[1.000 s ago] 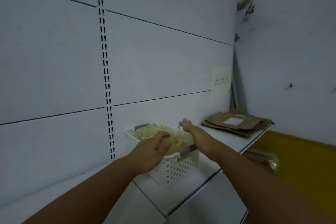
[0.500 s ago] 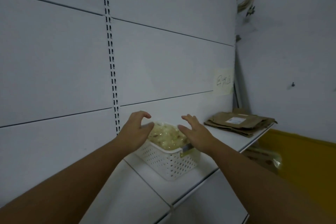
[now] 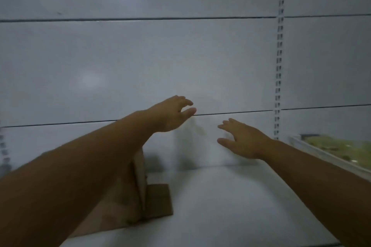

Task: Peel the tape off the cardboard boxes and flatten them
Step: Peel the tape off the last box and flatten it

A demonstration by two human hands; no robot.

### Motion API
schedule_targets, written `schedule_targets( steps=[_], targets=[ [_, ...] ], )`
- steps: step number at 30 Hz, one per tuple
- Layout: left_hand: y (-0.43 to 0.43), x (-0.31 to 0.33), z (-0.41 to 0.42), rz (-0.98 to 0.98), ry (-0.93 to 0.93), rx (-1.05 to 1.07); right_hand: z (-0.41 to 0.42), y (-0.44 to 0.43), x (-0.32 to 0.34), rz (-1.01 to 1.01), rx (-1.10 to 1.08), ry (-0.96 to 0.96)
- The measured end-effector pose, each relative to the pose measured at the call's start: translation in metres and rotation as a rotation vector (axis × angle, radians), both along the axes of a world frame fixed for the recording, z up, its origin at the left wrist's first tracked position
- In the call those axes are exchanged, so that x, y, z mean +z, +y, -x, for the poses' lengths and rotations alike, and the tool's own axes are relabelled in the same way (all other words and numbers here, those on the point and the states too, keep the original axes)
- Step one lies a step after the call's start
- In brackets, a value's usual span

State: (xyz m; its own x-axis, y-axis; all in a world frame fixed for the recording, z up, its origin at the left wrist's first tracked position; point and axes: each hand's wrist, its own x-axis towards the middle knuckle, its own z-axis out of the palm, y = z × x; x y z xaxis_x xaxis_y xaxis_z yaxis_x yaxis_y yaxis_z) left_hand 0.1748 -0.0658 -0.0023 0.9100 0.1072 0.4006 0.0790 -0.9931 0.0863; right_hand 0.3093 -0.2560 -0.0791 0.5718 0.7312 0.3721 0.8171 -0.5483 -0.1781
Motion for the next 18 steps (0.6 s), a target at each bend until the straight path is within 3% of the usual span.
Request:
schedule_targets(
  steps=[5, 9, 12, 18],
  targets=[
    [0.079, -0.012, 0.117, 0.005, -0.066, 0.178, 0.081, 0.119, 0.014, -0.116, 0.341, 0.072],
    [0.106, -0.040, 0.181, -0.030, -0.026, 0.259, 0.121, 0.177, 0.027, -0.128, 0.465, 0.192],
    [0.111, -0.064, 0.205, -0.014, 0.043, 0.245, 0.136, 0.202, 0.039, 0.039, 0.447, 0.284],
    [0.107, -0.090, 0.219, -0.146, -0.052, 0.199, 0.148, 0.214, 0.051, 0.316, 0.349, 0.183]
  ],
)
